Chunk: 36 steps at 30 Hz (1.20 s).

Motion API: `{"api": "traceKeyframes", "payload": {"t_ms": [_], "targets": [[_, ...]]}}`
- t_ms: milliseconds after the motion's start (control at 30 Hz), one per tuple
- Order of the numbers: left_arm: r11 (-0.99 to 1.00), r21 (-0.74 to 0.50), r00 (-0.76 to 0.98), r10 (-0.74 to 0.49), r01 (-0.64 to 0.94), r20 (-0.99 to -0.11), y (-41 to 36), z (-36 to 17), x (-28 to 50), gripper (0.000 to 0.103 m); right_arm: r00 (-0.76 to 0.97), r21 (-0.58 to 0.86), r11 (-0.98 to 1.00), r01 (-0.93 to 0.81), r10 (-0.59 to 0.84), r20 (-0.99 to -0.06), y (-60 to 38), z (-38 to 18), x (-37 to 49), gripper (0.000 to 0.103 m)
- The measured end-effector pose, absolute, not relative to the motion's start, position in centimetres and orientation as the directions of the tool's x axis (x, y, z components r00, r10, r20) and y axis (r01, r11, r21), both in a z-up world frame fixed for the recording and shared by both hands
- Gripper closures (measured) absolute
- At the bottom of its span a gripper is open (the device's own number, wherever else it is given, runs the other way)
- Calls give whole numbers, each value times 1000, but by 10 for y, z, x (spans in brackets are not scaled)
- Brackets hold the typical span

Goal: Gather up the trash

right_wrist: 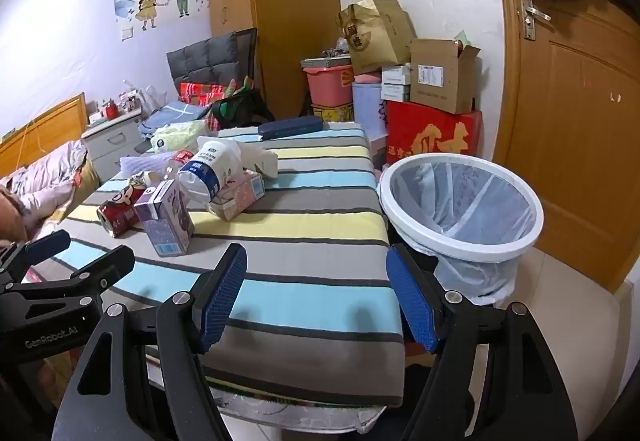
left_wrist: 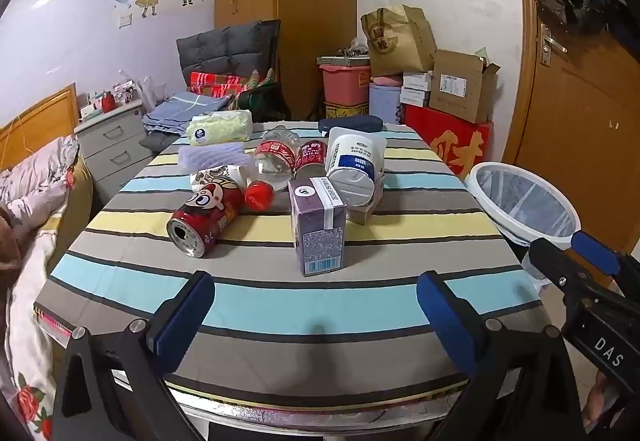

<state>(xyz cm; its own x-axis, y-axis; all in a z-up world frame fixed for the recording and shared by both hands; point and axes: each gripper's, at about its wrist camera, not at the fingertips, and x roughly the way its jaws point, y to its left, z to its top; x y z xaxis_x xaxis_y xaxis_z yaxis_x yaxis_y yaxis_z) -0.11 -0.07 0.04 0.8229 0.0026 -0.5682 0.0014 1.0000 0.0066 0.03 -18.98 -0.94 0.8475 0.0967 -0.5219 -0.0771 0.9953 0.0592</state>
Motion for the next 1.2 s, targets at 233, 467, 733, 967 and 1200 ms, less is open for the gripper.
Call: {"api": "traceKeyframes", "payload": {"t_ms": [233,467,733,967,1200], "targets": [[1000,17,823,24,-17,-567,-6,1,-1,0,846,84,993,-79,111,-521,-193,-9,1,29],[1000,6,826,12,-10,-563,1,2,-3,0,855,87,994,-70,105,-507,-194,-6,-3,29],[1000,8,826,12,-8,-563,0,5,-5,0,855,84,994,-72,105,-507,-193,-7,-3,29],[1000,8,829,12,-9,-559,0,5,-6,0,856,83,994,-68,101,-507,-192,-7,-2,29],[1000,6,829,12,-10,-559,0,6,-6,0,858,81,994,-72,103,-502,-192,-6,-4,29]]}}
